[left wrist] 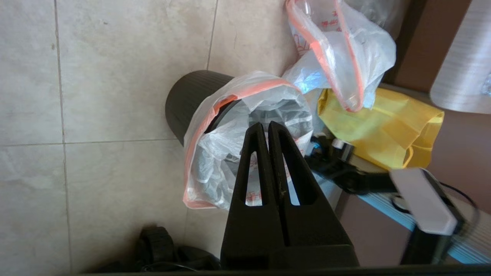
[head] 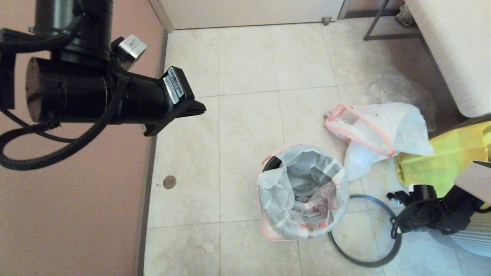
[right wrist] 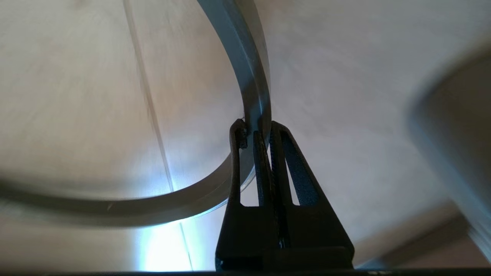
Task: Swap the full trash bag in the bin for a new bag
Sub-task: Place the trash can ring on the trash can
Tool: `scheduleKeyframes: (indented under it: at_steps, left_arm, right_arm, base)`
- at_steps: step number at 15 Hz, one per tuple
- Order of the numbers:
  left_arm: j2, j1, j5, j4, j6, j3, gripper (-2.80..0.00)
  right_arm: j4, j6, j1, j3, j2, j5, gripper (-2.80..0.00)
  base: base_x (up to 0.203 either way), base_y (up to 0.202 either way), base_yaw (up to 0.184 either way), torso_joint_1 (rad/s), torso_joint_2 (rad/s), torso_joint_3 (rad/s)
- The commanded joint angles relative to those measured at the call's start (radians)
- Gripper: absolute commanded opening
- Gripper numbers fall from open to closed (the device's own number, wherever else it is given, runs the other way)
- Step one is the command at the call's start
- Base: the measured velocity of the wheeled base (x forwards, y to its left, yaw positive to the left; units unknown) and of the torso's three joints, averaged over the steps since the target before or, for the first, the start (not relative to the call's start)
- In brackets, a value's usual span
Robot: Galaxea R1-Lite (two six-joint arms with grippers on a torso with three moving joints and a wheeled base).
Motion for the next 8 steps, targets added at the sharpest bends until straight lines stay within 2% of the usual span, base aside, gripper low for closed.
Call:
scheduleKeyframes:
  at_steps: [1, 5, 8]
  left_arm:
    - [-0.037, -0.018, 0.0, 0.004, -0.005, 0.0, -2.8]
    - [-0.137, -0.058, 0.001, 0.006, -0.006, 0.003, -2.8]
    - [-0.188, -0.118, 0.002, 0.047, -0.006, -0.003, -2.8]
  right_arm:
    - [-0.016, -0.003, -0.016, 0.123, -0.213, 0.012, -2.8]
    - [-0.033, -0.017, -0.038, 0.398, -0.698, 0.049, -2.8]
    - [0.073, -0.029, -0.043, 0.464, -1.068, 0.058, -2.8]
  base:
    - [0.0, 0.0, 0.0, 0.0, 0.0, 0.0]
    - [0.0, 0.0, 0.0, 0.0, 0.0, 0.0]
    - [0.0, 0.0, 0.0, 0.0, 0.0, 0.0]
